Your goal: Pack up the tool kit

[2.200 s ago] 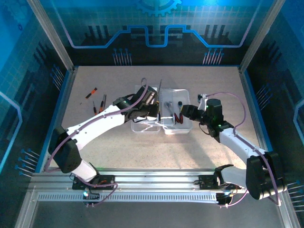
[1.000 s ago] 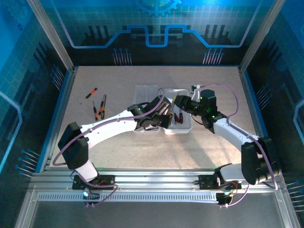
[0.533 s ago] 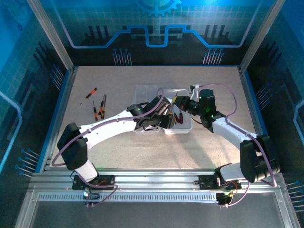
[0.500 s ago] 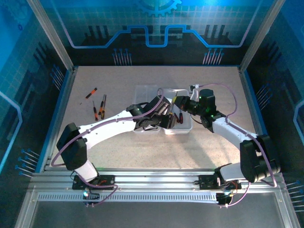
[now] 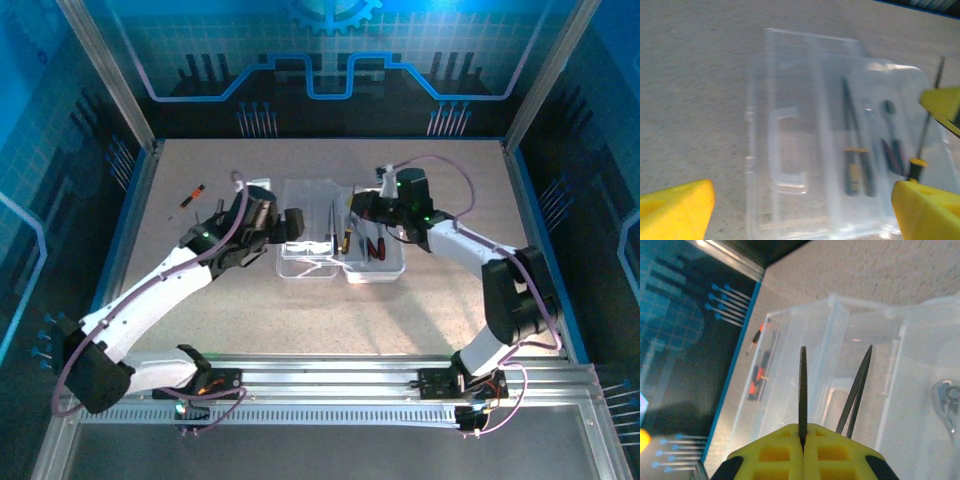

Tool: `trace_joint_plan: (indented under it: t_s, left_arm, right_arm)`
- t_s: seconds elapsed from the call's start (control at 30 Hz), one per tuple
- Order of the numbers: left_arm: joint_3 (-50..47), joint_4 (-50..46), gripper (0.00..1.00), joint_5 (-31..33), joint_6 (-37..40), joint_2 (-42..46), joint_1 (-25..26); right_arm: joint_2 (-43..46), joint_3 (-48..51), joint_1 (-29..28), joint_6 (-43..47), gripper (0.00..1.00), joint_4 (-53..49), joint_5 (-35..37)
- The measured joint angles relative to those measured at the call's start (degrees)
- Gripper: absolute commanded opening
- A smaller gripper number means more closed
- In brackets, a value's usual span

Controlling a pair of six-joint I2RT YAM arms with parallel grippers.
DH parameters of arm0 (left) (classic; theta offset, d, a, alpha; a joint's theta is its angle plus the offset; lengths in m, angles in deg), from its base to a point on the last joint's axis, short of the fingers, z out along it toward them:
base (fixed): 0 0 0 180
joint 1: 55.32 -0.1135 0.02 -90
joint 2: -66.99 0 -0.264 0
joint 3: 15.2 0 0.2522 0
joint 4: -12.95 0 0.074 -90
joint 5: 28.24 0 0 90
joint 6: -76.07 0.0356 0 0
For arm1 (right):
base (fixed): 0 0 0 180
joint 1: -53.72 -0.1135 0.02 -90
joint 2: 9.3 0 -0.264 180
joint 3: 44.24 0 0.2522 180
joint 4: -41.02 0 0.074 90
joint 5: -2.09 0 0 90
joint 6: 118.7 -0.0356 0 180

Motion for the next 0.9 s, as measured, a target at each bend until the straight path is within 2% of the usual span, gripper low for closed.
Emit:
trace_joint_plan:
  t_s: [0.1, 0.33, 0.47, 0.53, 0.8, 0.9]
  left_arm:
    - [-3.5, -0.8, 0.93, 0.0, -1.6, 2.0, -2.2]
    - [-4.8, -1.2, 0.93, -0.5, -3.0, 2.9, -2.6]
    - [-4.8, -1.2, 0.93, -0.5, -3.3, 2.9, -2.6]
    - [-4.8, -1.2, 0.94, -0.6, -3.5, 2.9, -2.7]
    - [-4.8, -1.2, 0.94, -1.6, -3.7, 2.4, -3.2]
    - [-4.8, -1.2, 0.94, -1.6, -3.9, 2.4, -3.5]
  right_arm:
    - [-2.8, -2.1, -1.3, 1.8, 0.0, -2.6, 0.0]
    - [-6.7, -4.3, -1.6, 3.9, 0.03, -5.9, 0.7]
    - [-8.0, -5.4, -1.6, 4.0, 0.07, -6.8, 0.7]
    - [-8.6, -6.1, -1.5, 4.0, 0.15, -7.5, 0.7]
    - [-11.5, -8.7, -0.4, 3.8, 0.23, -8.9, 0.5]
    - [-11.5, -9.1, -0.2, 3.7, 0.22, -8.9, 0.2]
